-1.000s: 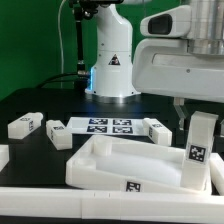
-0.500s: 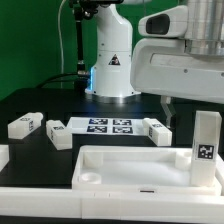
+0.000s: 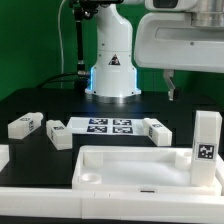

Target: Assemble desk

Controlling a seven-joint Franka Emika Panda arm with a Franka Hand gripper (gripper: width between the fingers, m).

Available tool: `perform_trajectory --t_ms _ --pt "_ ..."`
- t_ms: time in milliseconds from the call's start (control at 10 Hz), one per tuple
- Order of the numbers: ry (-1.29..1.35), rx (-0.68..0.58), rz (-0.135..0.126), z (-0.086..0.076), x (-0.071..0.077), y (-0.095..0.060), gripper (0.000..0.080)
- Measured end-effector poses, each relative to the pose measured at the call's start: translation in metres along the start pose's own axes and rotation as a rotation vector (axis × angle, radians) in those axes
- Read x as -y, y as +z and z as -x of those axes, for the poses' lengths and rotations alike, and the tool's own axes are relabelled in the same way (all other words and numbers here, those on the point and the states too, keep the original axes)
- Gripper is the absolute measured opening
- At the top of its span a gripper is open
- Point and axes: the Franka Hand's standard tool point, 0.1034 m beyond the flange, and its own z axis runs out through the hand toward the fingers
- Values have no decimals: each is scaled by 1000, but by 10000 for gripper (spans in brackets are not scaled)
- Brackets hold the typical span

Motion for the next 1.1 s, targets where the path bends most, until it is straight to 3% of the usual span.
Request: perform_trajectory --t_ms 600,800,1100 --pt "-14 4 5 1 0 2 648" --pt "-249 37 20 25 -11 2 648" --pt "-369 56 5 47 -33 3 648"
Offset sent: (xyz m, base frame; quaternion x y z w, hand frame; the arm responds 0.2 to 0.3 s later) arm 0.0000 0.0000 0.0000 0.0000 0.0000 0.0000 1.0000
